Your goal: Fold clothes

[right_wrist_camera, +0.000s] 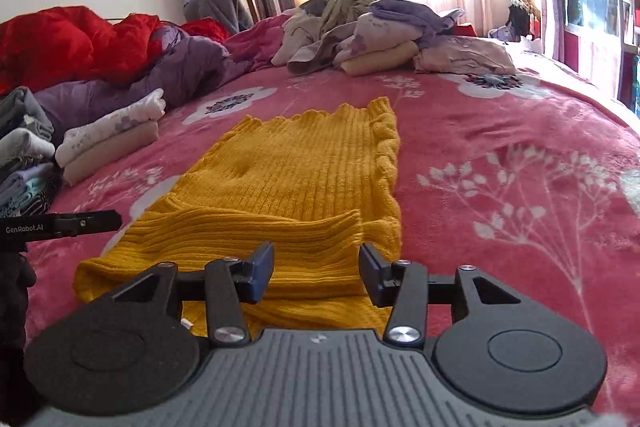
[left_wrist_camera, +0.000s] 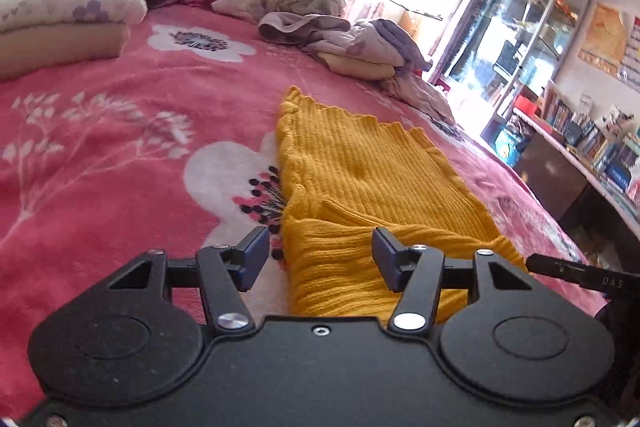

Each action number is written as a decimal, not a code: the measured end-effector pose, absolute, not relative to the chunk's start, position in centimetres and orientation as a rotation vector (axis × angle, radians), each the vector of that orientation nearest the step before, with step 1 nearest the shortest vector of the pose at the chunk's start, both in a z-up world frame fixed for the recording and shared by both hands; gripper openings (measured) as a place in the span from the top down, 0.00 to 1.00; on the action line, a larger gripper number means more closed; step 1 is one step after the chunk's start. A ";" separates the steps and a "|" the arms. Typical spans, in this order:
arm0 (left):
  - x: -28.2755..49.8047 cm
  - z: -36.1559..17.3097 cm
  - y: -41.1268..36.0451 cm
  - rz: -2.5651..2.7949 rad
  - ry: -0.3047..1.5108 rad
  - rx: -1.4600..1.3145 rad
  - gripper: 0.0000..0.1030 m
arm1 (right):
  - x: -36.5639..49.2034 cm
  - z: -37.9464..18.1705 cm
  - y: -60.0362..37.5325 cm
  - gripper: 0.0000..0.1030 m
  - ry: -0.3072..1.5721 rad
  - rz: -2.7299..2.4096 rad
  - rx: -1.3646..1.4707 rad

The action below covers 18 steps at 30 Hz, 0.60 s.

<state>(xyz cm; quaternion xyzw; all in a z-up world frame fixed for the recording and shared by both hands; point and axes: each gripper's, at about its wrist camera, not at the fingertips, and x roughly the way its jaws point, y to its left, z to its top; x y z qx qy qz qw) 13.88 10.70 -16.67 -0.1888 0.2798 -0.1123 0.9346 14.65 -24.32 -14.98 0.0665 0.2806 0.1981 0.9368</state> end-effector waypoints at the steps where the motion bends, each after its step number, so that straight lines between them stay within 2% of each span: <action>1: 14.3 -16.9 11.3 -0.227 0.583 -0.420 0.46 | 15.1 -14.9 -25.1 0.49 0.579 0.403 0.158; 9: 18.2 -18.6 13.4 -0.239 0.688 -0.556 0.46 | 22.1 -16.4 -29.8 0.44 0.688 0.446 0.349; 11: 19.8 -18.8 13.5 -0.251 0.708 -0.574 0.46 | 24.5 -17.3 -30.4 0.39 0.733 0.478 0.394; 15: 24.3 -18.9 13.6 -0.322 0.749 -0.531 0.46 | 28.7 -18.1 -31.0 0.39 0.778 0.533 0.499; 18: 28.1 -19.1 13.8 -0.358 0.771 -0.501 0.46 | 32.1 -18.0 -30.1 0.39 0.800 0.556 0.464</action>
